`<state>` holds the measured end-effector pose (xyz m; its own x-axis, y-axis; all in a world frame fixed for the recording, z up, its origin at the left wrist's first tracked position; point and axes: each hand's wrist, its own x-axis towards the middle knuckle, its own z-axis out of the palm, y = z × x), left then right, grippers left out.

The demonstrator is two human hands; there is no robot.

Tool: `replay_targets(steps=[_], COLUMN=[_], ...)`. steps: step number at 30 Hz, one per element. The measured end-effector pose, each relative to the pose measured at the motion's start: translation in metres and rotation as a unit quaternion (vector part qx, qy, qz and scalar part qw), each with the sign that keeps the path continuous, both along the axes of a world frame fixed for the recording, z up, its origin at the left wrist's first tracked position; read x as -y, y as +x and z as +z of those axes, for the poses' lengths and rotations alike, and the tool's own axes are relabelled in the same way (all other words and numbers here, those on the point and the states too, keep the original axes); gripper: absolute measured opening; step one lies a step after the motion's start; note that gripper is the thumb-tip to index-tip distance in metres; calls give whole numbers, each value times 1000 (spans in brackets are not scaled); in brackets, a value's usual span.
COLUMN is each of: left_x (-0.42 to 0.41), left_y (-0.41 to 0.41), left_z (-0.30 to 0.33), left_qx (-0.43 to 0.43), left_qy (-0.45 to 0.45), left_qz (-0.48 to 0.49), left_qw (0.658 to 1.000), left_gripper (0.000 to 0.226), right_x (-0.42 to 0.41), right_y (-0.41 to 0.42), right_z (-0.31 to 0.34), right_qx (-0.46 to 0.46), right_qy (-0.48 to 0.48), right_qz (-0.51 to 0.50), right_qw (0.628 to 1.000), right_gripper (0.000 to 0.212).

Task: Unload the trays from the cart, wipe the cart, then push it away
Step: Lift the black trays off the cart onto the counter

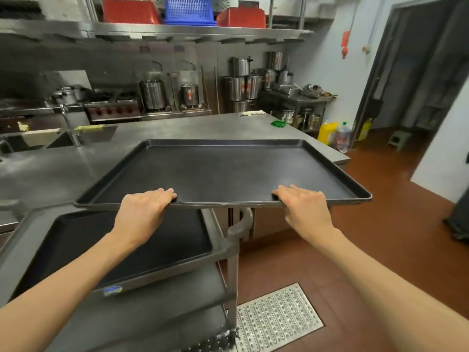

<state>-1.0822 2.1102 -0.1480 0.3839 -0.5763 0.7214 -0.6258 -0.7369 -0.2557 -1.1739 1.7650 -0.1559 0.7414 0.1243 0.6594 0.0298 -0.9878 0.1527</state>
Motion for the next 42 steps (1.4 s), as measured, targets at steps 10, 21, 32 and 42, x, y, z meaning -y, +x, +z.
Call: replay_targets(steps=[10, 21, 32, 42], left_x=[171, 340, 476, 503], left_y=[98, 246, 390, 521], left_z=[-28, -51, -97, -129], left_qx=[-46, -79, -132, -217], left_qy=[3, -3, 2, -15], left_qz=[0, -23, 86, 154], left_qw=[999, 997, 987, 964], left_gripper=[33, 30, 24, 37], right_x=[166, 334, 484, 507], right_y=[62, 222, 433, 610], right_z=[-18, -31, -73, -103], right_qx=[-13, -54, -104, -191], right_qy=[7, 18, 25, 31], right_qz=[-26, 5, 95, 129], right_qw=[1000, 998, 990, 973], right_gripper=[40, 38, 41, 35])
